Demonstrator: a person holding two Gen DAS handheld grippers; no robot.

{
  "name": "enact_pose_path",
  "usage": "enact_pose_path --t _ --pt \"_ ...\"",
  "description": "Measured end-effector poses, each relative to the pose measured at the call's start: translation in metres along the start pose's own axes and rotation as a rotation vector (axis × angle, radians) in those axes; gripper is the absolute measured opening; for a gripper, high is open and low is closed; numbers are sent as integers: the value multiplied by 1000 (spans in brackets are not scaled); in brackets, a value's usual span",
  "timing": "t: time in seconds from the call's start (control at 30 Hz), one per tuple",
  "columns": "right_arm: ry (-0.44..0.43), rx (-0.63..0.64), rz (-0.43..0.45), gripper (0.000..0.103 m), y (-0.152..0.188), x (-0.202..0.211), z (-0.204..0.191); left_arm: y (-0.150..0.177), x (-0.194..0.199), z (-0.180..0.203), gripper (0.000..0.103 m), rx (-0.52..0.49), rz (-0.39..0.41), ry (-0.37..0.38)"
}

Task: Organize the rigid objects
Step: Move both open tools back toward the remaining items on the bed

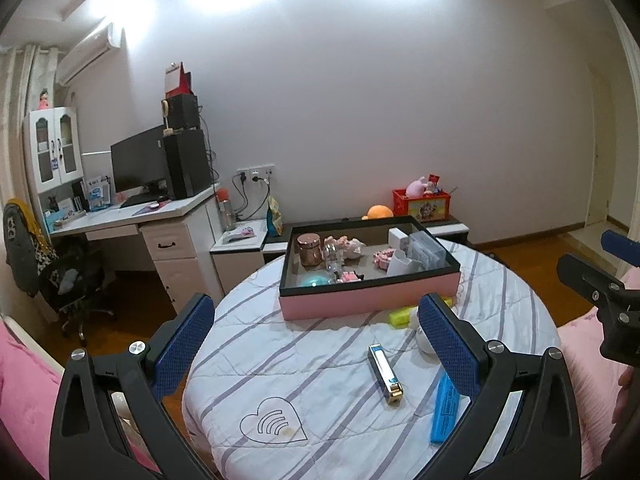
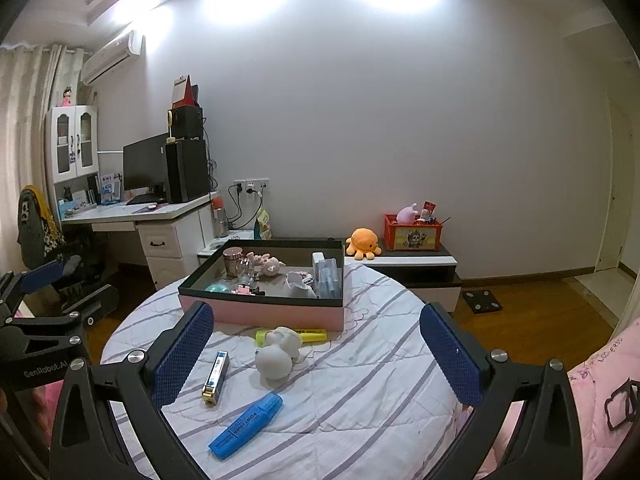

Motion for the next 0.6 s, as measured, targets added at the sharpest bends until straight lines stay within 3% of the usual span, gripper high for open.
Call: enact_pose_path --t 0.27,0.6 --pt "-2 -9 -50 103 13 -14 1 16 -18 0 103 -10 -55 0" --pt "-16 -14 -151 103 43 -42 1 62 -62 14 103 -9 -214 51"
Point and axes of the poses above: each gripper's, at about its wrist camera, not at the fingertips, and x roughly against the way its jaws point, z to its right, y to its underside, the point moved 10 cm from there along -x, roughly the way its jaws point, and after that the axes turned 2 degrees about z, right-handed, at the moved point
